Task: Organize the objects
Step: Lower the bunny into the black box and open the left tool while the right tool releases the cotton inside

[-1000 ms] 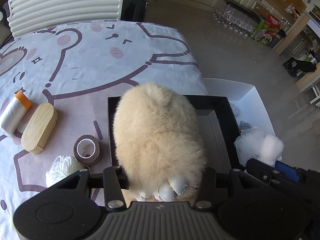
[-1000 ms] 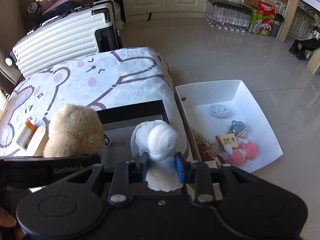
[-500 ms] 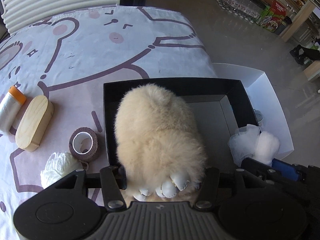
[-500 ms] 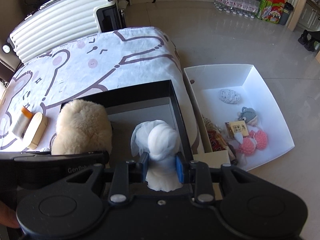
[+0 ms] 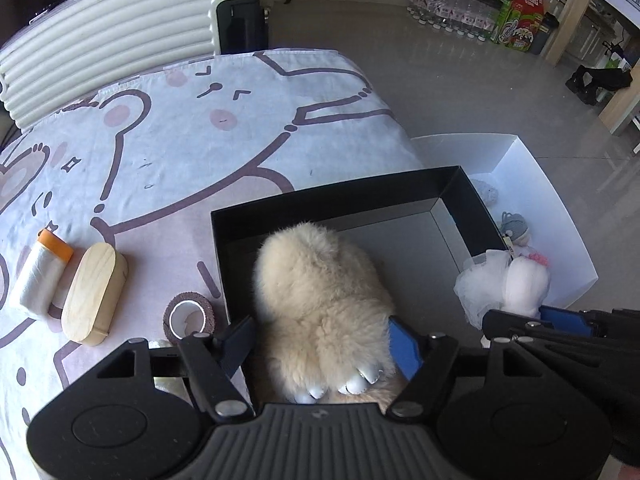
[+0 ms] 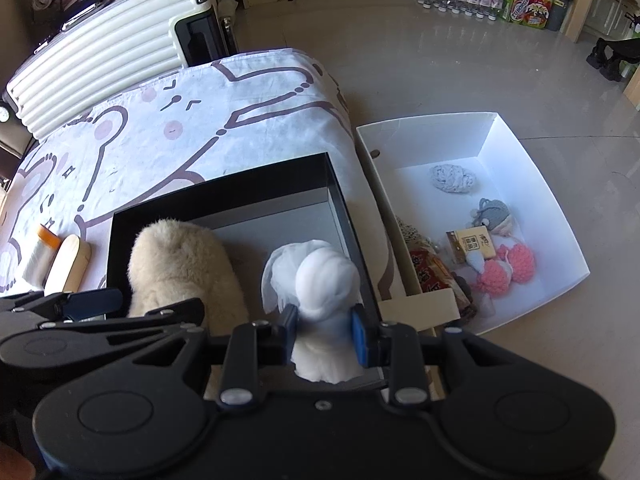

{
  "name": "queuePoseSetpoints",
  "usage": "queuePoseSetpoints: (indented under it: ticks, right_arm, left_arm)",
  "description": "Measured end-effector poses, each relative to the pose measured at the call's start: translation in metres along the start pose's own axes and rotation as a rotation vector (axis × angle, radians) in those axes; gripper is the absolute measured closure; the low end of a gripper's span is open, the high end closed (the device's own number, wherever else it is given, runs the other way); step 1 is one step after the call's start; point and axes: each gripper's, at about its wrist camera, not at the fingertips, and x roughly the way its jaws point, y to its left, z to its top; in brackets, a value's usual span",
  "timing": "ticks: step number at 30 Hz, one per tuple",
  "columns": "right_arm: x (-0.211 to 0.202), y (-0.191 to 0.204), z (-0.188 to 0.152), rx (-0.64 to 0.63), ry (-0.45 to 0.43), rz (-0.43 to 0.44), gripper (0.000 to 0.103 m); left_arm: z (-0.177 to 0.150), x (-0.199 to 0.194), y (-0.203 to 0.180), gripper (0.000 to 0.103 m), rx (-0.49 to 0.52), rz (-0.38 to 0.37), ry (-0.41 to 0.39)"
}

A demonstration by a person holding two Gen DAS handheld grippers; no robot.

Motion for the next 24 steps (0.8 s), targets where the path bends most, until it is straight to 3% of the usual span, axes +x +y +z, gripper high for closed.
queuePoseSetpoints:
  ticks: [4, 9, 24]
  right_arm:
    - [0.002, -0.002, 0.000, 0.024, 0.008, 0.002, 0.074]
    - [0.006, 0.000, -0.002, 0.025, 0.022, 0.008, 0.074]
    - [0.048, 0.033, 0.000, -0.064, 0.056, -0.014, 0.073]
  left_arm:
    - [0.002, -0.012, 0.003, 0.022, -0.001, -0.003, -0.038]
    - [0.008, -0.025, 0.009, 0.021, 0.010, 0.010, -0.094]
    - [0.012, -0.021, 0.067, 0.021, -0.106, 0.007, -0.065]
